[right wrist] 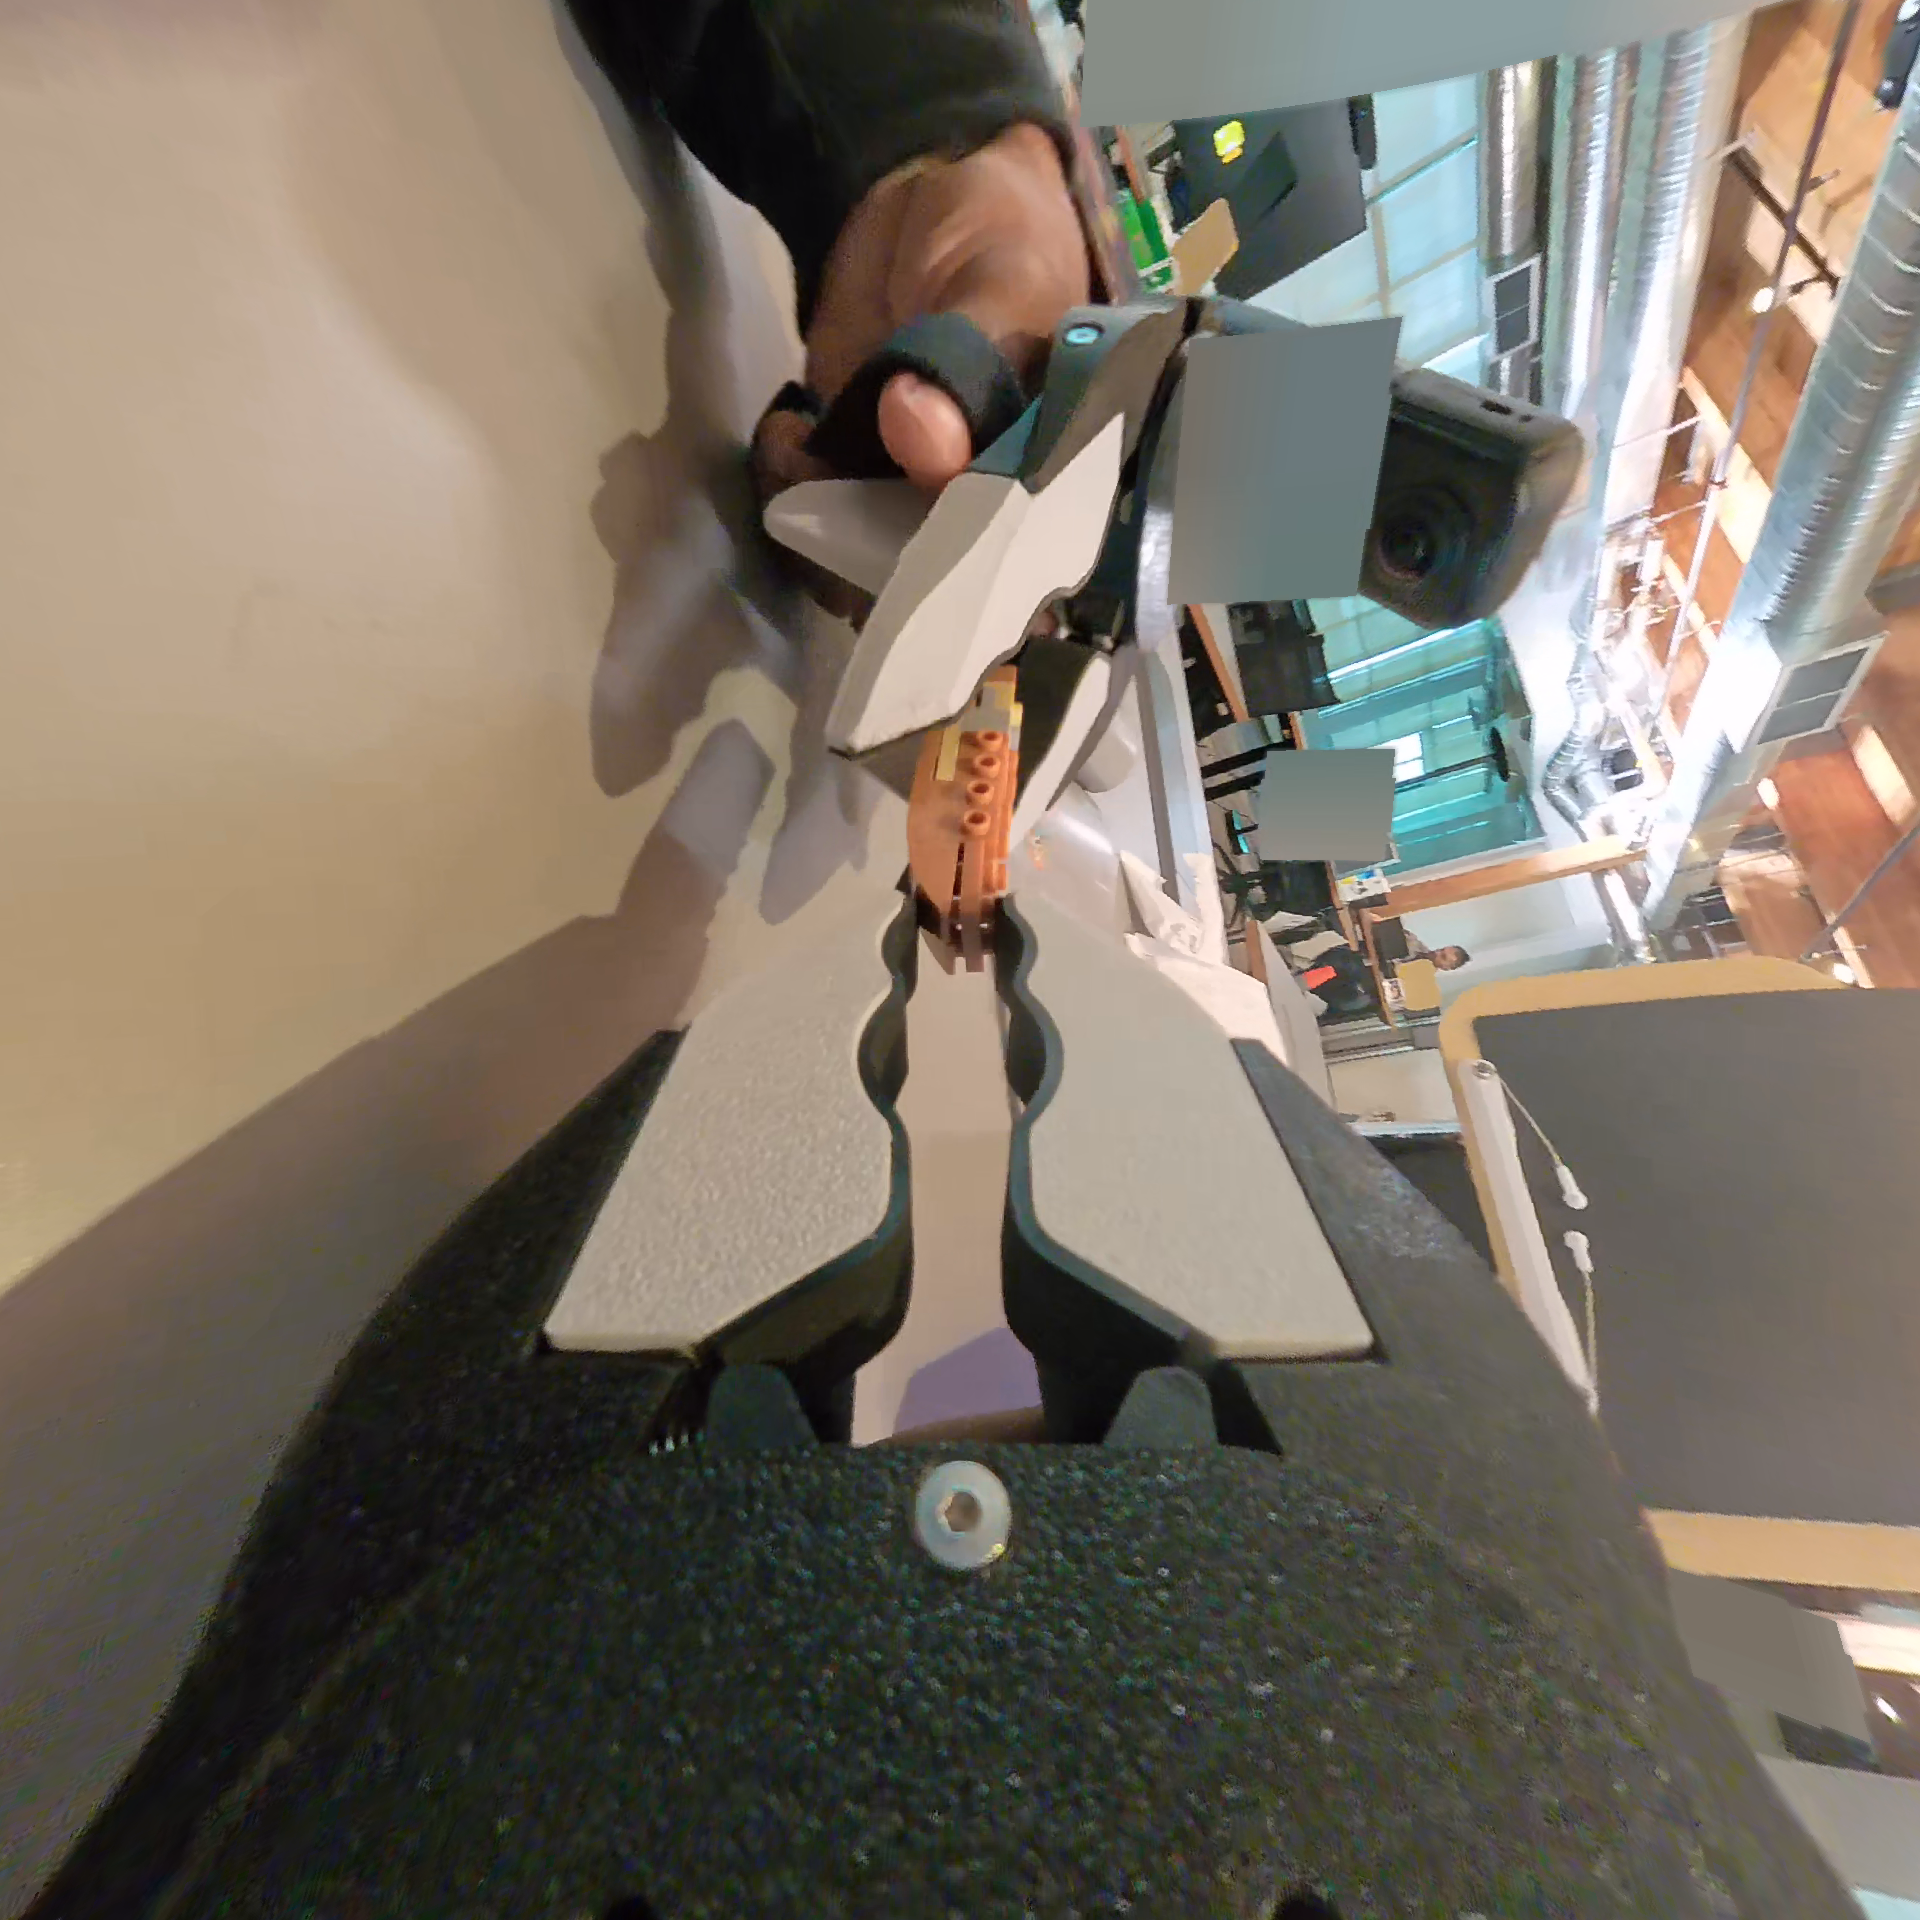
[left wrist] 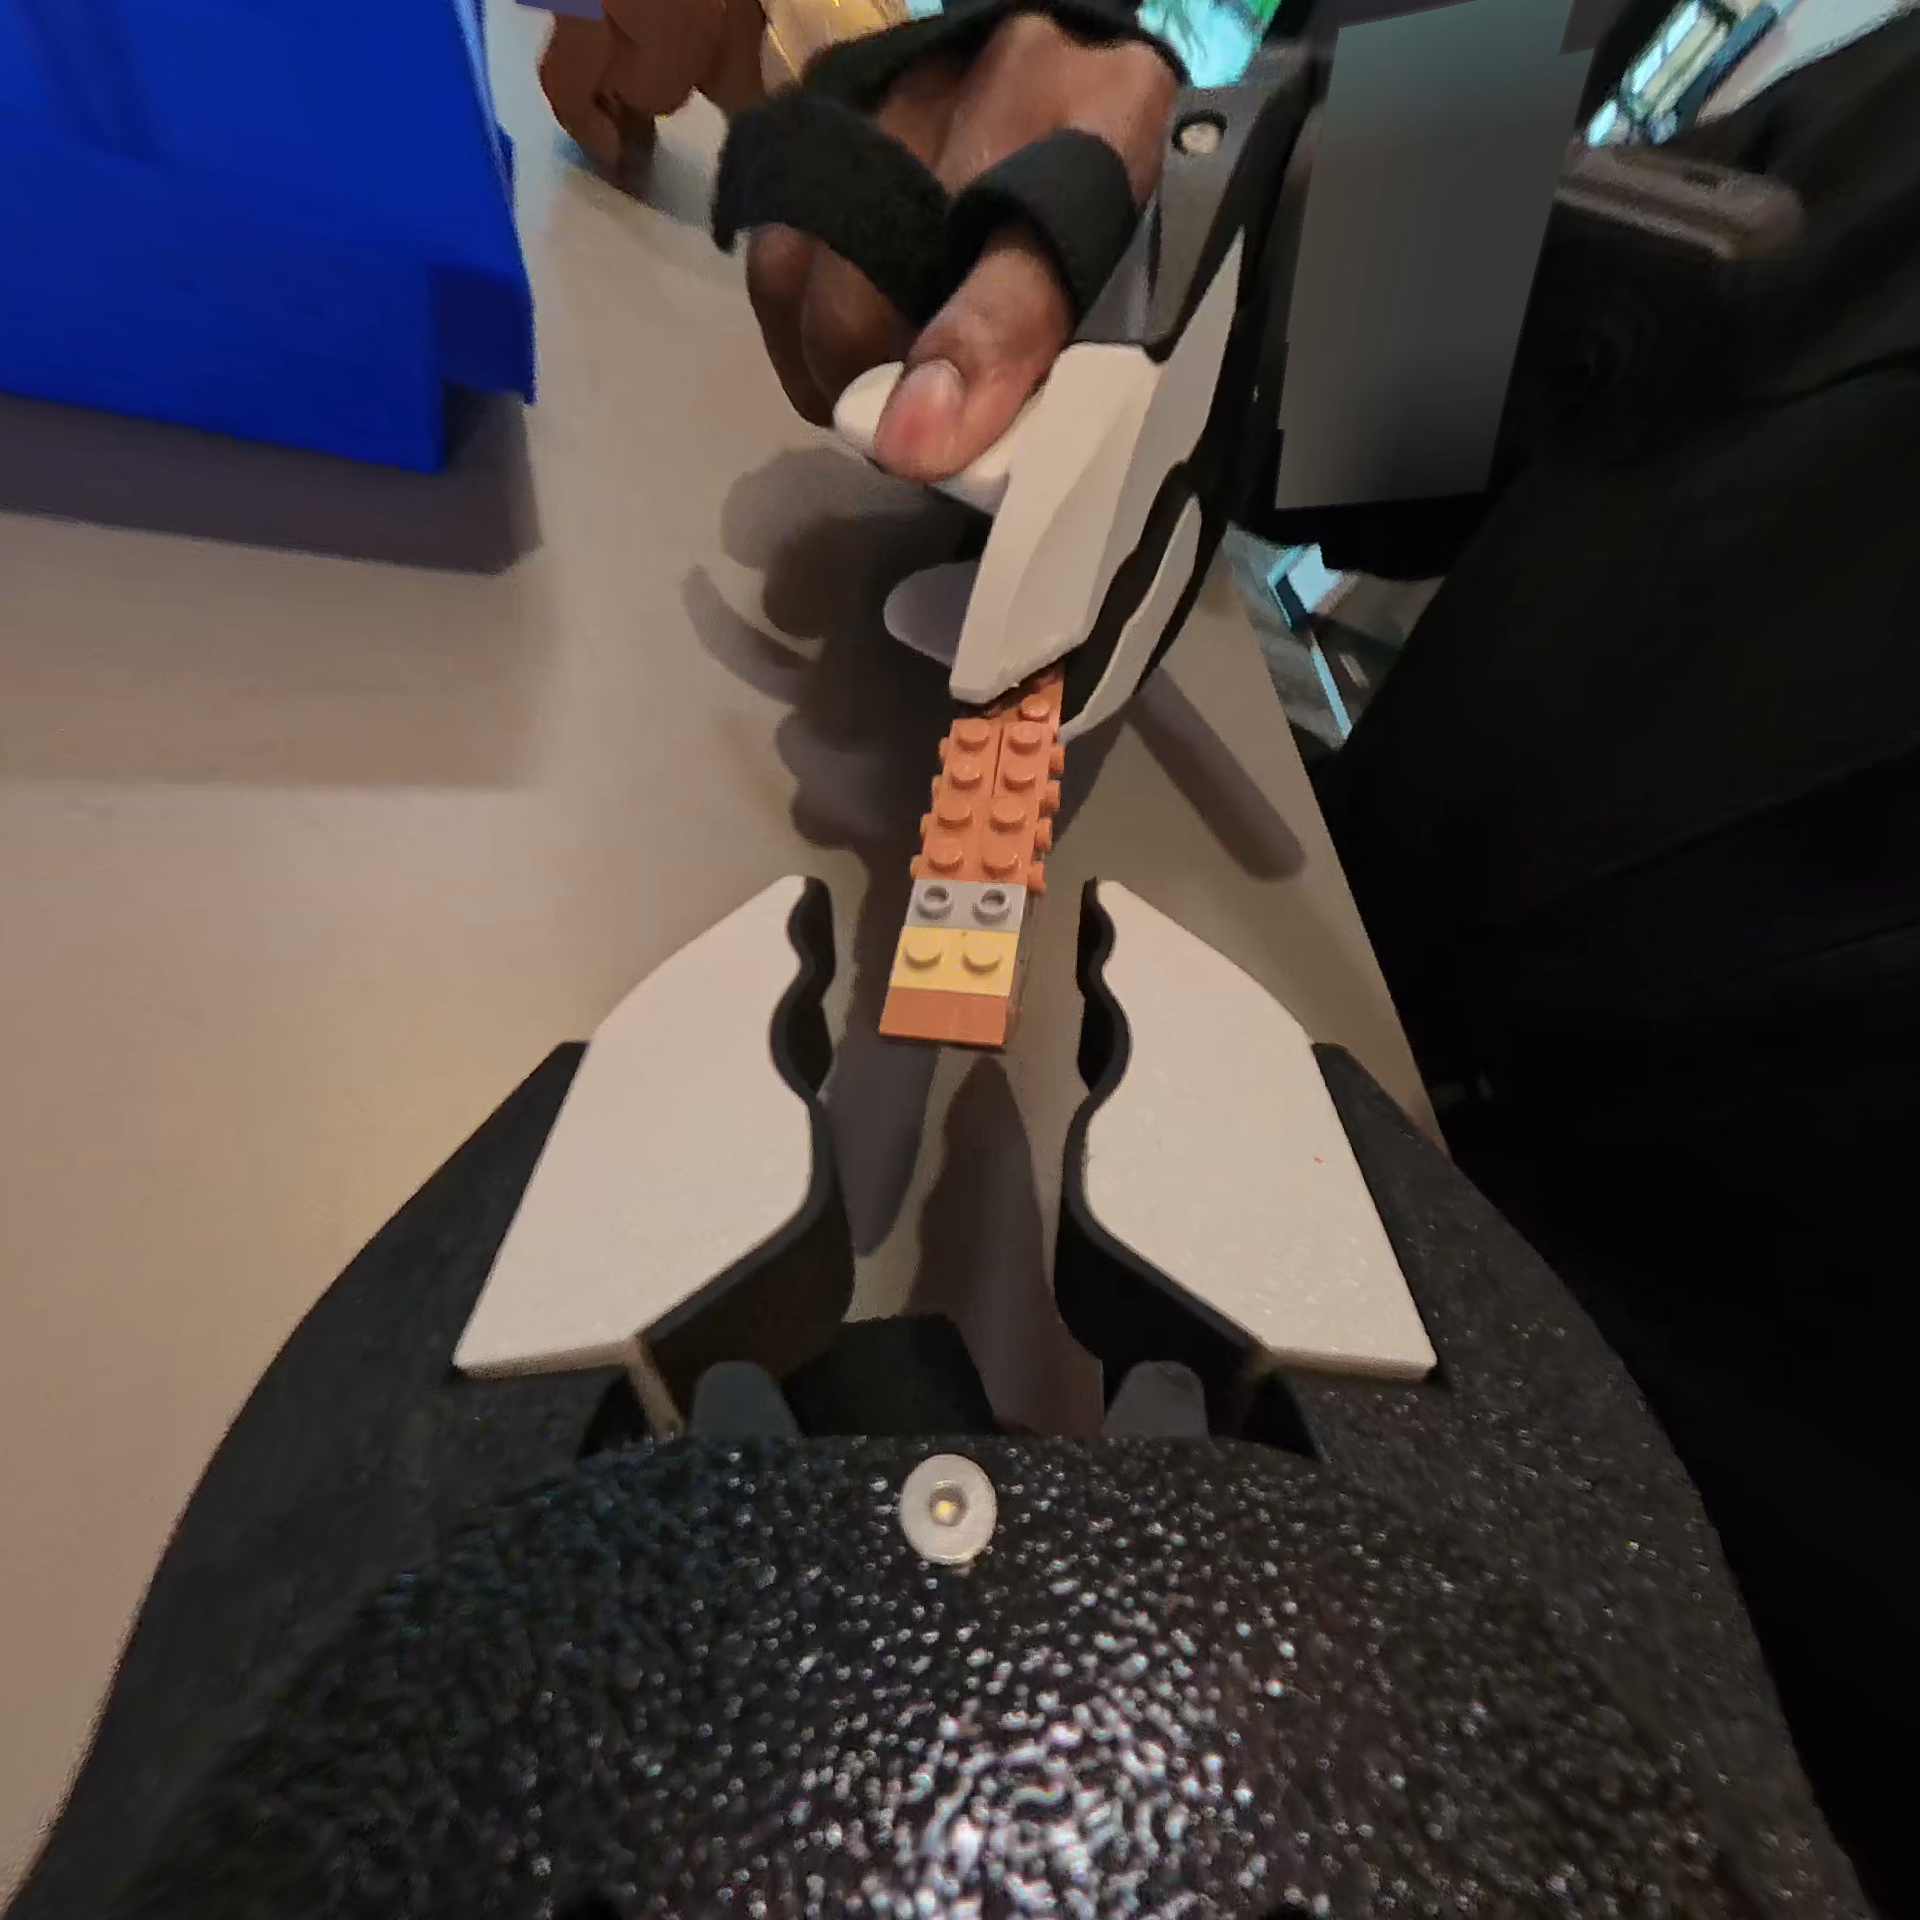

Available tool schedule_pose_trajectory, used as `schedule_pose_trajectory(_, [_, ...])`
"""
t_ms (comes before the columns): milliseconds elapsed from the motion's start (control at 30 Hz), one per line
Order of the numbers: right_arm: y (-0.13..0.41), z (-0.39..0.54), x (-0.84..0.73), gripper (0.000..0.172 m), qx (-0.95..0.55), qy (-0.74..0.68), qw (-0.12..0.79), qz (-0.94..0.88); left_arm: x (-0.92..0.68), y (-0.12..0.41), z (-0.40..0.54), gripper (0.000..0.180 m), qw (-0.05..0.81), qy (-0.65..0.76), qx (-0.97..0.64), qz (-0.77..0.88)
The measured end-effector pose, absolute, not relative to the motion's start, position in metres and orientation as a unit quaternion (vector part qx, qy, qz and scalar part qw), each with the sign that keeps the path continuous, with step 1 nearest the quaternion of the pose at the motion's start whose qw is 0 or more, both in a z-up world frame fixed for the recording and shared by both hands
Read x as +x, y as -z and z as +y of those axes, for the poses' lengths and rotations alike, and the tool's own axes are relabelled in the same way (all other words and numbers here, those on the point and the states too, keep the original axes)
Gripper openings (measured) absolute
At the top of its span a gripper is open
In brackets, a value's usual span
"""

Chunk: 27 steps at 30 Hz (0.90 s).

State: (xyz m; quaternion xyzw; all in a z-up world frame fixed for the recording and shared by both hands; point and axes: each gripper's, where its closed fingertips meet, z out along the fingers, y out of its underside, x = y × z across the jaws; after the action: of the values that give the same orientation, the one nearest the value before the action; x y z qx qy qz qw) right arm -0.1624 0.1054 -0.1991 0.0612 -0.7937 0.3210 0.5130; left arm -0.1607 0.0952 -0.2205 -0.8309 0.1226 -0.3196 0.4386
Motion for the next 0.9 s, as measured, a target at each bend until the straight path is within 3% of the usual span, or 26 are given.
schedule_pose_trajectory(333, [0.176, 0.109, -0.165, 0.014, 0.059, -0.323, 0.572, -0.752, -0.159, 0.178, 0.113, 0.044, 0.571, 0.345, -0.744, 0.031])
schedule_pose_trajectory(567, [0.17, 0.104, -0.161, 0.014, 0.073, -0.317, 0.586, -0.742, -0.147, 0.173, 0.115, 0.023, 0.585, 0.341, -0.735, 0.042])
schedule_pose_trajectory(900, [0.16, 0.1, -0.157, 0.014, 0.093, -0.306, 0.623, -0.714, -0.142, 0.163, 0.111, 0.021, 0.616, 0.331, -0.711, 0.067])
